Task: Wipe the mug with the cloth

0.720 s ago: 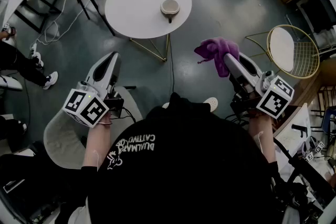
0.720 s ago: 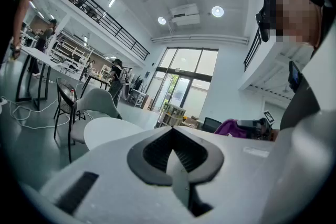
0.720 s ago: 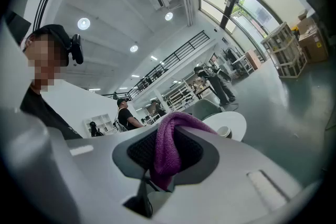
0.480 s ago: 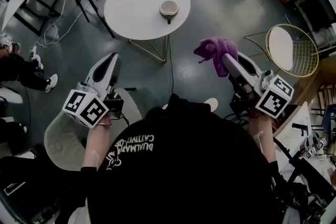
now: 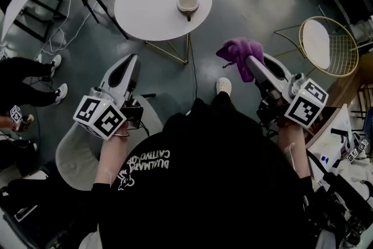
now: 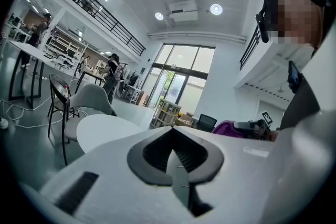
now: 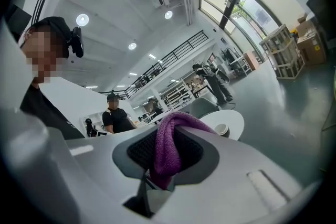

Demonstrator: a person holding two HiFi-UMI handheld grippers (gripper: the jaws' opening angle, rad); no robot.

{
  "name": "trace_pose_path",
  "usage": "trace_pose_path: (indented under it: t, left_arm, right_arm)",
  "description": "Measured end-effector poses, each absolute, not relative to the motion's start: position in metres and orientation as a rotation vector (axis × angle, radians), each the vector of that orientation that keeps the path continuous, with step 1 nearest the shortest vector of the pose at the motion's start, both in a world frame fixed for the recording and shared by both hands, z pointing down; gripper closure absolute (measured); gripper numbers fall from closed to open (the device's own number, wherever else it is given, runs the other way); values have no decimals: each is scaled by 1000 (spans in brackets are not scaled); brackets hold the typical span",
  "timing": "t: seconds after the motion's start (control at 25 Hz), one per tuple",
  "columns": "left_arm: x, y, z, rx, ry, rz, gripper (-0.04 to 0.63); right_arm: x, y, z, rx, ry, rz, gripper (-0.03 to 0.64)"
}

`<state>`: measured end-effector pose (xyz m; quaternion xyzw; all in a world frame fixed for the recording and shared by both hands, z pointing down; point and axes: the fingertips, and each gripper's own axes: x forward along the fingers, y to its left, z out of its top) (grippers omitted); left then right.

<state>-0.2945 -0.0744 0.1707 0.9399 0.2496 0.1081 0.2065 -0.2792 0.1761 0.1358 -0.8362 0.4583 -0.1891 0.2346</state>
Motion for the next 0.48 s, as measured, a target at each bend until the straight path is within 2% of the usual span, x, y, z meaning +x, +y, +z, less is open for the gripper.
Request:
trace_pose_path:
  t: [0.2,0.32,0.48]
  left_arm:
    - [-278,-62,193,2643,652,363,593]
    - [-266,-45,212,2660,645,449,507]
    - [-241,-20,234,2627,657,549,503]
  right_arm:
    - [-263,168,157,-2266,1252,-560,538]
    - [-251,164,177,-2241,1273,-611,537]
    - [-223,161,202,-2194,1322,-683,538]
